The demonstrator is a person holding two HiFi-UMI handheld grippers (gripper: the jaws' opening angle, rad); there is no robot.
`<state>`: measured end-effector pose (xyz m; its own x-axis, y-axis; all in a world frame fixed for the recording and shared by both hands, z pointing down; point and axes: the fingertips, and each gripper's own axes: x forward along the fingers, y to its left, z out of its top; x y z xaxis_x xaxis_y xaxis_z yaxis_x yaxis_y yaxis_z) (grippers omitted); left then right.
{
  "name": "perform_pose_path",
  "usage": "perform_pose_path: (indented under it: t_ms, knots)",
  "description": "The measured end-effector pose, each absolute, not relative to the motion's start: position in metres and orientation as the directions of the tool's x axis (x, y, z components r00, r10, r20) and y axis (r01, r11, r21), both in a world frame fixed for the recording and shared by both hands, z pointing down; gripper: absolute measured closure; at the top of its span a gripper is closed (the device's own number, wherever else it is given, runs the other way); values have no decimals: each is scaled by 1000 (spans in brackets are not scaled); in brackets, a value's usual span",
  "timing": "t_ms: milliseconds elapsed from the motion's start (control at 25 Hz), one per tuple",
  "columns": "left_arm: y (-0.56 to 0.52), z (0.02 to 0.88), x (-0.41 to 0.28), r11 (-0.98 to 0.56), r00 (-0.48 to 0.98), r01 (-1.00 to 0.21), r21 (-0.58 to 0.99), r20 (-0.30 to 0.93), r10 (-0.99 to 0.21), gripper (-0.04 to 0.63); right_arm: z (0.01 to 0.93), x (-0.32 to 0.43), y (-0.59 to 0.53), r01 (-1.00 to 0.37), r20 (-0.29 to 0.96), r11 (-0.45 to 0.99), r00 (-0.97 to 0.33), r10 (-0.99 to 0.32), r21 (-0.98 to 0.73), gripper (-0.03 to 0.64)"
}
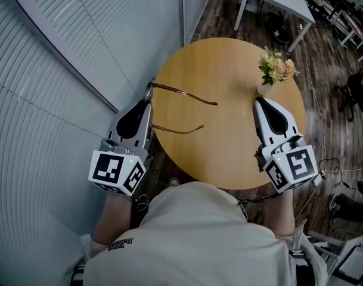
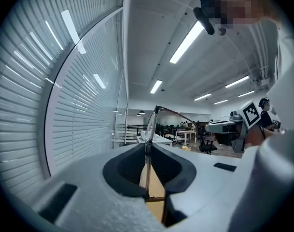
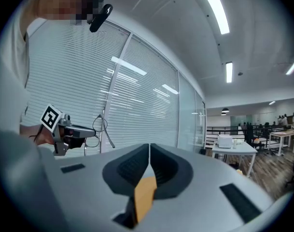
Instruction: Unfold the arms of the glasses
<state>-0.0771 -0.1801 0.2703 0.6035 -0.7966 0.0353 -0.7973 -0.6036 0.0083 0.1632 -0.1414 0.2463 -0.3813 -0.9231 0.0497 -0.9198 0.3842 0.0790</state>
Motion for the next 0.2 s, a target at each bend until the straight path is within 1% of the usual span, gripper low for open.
perform_pose_path:
  t_ms: [200]
  knots:
    - [-178, 273, -72, -606, 606, -795, 2, 38, -795, 546, 249, 164, -138, -918, 56, 388, -384, -922, 88, 583]
